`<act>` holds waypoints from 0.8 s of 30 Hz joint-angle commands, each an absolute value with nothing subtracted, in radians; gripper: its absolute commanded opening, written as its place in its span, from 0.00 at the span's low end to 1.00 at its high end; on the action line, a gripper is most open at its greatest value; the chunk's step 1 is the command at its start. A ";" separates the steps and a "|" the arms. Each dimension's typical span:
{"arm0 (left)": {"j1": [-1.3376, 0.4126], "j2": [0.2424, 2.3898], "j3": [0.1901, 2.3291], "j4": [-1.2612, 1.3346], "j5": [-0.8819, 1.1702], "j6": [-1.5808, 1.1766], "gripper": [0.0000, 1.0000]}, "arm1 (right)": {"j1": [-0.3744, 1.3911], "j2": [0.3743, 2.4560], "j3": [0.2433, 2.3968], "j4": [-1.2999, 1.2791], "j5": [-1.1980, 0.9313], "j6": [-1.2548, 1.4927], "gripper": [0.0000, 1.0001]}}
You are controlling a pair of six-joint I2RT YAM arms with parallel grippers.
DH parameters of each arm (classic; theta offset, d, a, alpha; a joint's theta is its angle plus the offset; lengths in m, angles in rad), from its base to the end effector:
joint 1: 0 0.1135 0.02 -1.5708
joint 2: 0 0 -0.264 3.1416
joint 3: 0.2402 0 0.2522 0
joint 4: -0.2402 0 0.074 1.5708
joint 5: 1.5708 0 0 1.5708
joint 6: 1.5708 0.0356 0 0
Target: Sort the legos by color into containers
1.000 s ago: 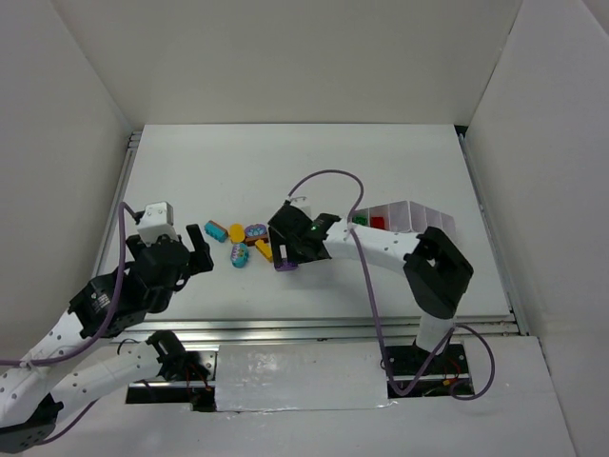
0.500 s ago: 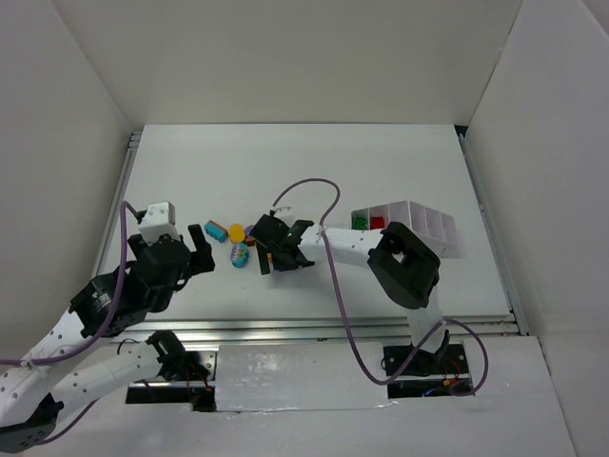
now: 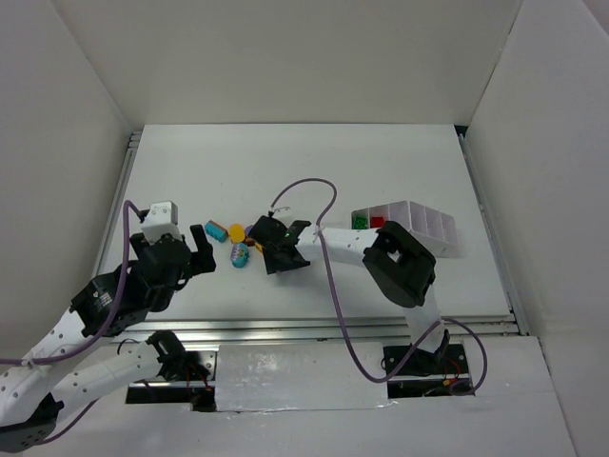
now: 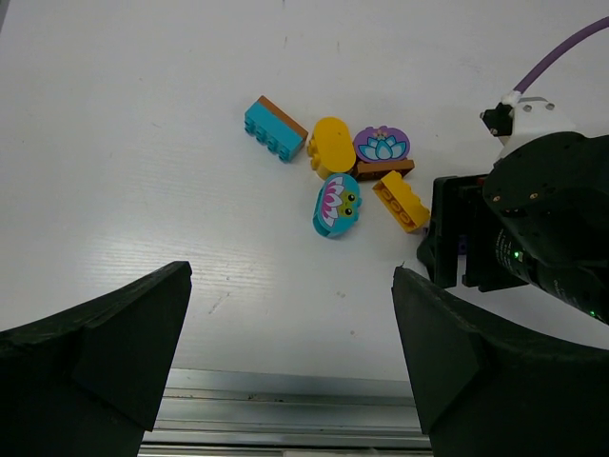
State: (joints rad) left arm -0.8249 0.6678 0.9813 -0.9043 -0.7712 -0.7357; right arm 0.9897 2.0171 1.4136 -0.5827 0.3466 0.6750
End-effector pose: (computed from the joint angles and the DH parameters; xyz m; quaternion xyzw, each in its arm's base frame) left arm 0.0928 -0.0639 0.3542 -0.1404 0.8246 -0.0709 0.5434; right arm 0.2352 0.3361 0.1624 -0.1190 0.9601 0.0253 0.2519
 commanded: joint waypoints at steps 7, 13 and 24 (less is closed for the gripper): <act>-0.819 0.672 0.996 -0.859 -0.764 -0.716 1.00 | 0.962 1.766 1.309 -0.601 0.400 0.640 0.42; -0.818 0.663 0.993 -0.859 -0.759 -0.715 1.00 | 0.833 1.608 1.270 -0.715 0.469 0.595 0.43; -0.818 0.655 0.991 -0.848 -0.741 -0.704 1.00 | 0.511 1.425 1.314 -0.900 0.626 0.575 0.46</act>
